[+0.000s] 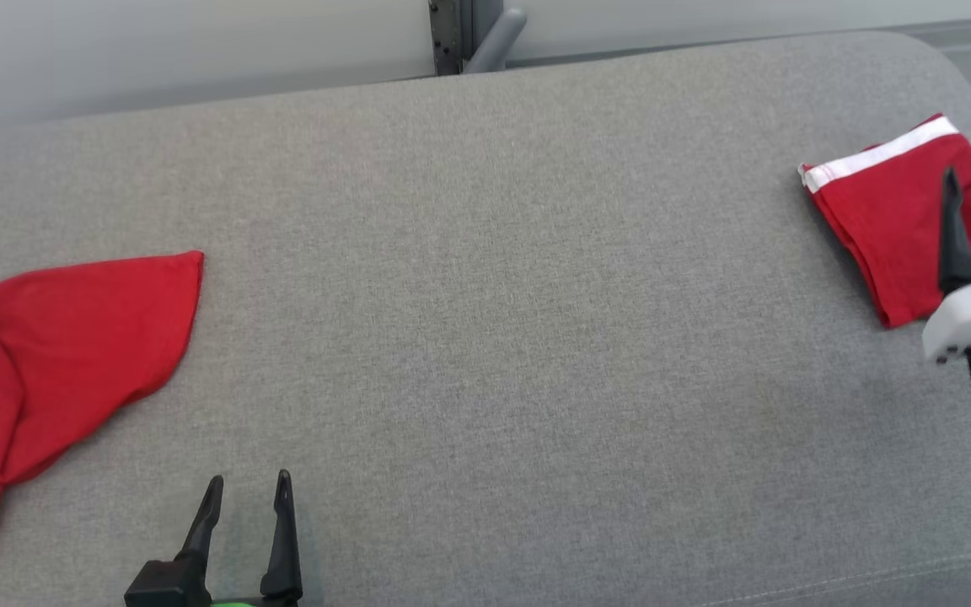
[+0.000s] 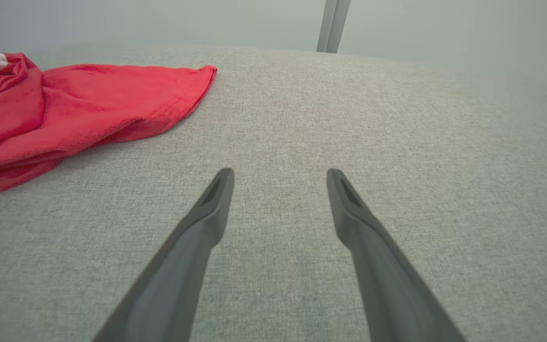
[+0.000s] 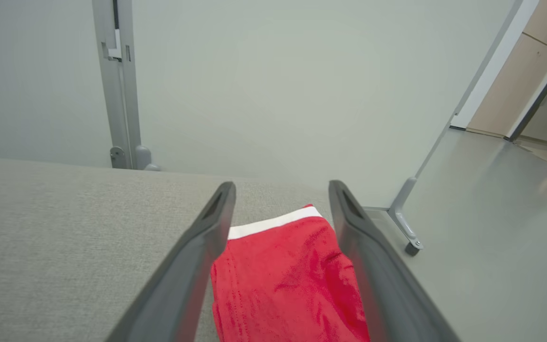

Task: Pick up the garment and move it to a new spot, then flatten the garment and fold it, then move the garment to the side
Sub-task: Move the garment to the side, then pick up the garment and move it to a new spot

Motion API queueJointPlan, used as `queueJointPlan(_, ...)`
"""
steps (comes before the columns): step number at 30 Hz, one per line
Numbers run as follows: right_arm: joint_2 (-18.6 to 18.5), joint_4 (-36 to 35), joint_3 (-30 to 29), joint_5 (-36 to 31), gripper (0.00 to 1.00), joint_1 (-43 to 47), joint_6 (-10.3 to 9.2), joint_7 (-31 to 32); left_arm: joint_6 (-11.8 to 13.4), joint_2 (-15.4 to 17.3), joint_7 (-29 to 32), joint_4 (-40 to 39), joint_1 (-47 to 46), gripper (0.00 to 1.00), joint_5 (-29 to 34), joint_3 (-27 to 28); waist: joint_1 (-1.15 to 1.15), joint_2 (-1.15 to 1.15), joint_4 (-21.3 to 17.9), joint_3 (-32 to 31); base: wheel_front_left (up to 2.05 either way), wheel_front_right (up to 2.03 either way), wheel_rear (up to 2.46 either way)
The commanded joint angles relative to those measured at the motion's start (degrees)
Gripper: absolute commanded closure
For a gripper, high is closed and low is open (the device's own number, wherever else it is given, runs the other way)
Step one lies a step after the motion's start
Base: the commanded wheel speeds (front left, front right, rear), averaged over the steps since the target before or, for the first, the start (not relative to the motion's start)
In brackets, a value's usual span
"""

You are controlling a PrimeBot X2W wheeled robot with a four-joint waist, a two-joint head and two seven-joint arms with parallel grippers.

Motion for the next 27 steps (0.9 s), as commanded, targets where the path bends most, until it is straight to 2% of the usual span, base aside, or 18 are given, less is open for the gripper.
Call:
queueJointPlan(1, 0.80, -1.68, -0.81, -0.14, 0.00, 2.29, -0.10, -0.14, 0.03, 0.00, 0.02, -0.14, 0.92, 0.00, -0.52, 0.31, 0.00, 0.23, 0.89, -5.66, 0.00, 0.00, 0.00)
queueJointPlan(6, 8.07, -17.12, -4.23, -1.78, 0.00, 17.45, -0.10, -0.16, -0.64, -0.04, 0.01, -0.12, 3.20, 0.00, 0.02, 1.44, 0.00, 0.23, 1.98, -8.55, 0.00, 0.00, 0.00)
queueJointPlan(12, 13.36, -25.97, -3.52, -3.74, 0.00, 28.66, -0.10, -0.17, -1.28, -0.04, 0.01, 0.52, 3.91, 0.00, 0.97, 2.88, 0.00, 0.23, 2.54, -10.23, 0.00, 0.00, 0.00)
queueJointPlan(16, 15.30, -26.75, -2.23, -4.35, 0.00, 32.19, -0.10, -0.17, -1.73, -0.06, 0.01, 0.71, 3.55, 0.00, 1.23, 4.40, 0.00, 0.23, 2.54, -10.48, 0.00, 0.00, 0.00)
queueJointPlan(27, 16.84, -22.85, -0.30, -5.27, 0.00, 35.24, -0.10, -0.17, -3.44, -0.15, 0.01, 2.60, 3.07, 0.00, 2.84, 5.41, 0.00, 0.23, 3.14, -10.70, 0.00, 0.00, 0.00)
